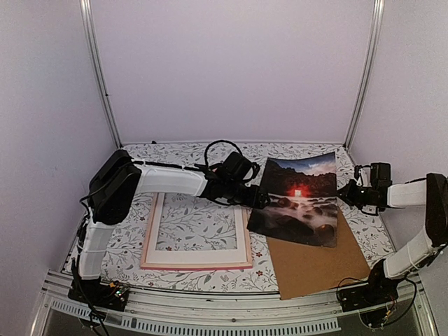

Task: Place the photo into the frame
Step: Pick up the photo from the backboard.

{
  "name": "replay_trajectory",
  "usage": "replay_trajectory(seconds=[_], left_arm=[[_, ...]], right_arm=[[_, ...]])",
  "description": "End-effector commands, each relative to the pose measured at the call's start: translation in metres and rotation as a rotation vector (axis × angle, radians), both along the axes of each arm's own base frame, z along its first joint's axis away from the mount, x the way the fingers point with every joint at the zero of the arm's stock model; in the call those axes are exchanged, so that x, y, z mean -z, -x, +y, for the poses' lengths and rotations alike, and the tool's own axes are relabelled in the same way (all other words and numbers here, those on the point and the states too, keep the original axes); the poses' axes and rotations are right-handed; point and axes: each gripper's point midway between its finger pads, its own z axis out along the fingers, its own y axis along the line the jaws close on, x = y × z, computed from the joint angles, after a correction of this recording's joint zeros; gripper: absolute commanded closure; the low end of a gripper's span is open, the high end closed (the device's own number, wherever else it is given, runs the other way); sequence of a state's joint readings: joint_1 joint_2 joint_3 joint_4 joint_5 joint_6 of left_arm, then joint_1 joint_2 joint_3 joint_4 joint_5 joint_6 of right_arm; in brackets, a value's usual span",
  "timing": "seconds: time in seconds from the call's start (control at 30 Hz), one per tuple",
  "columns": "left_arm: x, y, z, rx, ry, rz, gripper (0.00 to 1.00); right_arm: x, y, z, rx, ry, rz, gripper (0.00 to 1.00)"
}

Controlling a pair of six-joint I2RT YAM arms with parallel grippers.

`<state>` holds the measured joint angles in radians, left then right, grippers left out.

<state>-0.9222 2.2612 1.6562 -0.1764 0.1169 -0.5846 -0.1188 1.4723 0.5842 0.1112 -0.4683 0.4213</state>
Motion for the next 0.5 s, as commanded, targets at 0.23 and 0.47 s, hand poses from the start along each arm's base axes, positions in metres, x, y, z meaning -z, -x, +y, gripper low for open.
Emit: replay_trajectory(seconds=[0.23, 0.47], left_arm=[[-0.078, -0.001, 0.009, -0.054, -0.012, -0.231, 0.09], [-0.124, 0.045, -0.031, 0.023, 0.014, -0.327, 0.03]], right_arm=[[-0.08, 0.008, 0.046, -0.115, -0.124, -0.13, 1.0], [-0.12, 0.015, 0.088, -0.105, -0.223, -0.172, 1.0]])
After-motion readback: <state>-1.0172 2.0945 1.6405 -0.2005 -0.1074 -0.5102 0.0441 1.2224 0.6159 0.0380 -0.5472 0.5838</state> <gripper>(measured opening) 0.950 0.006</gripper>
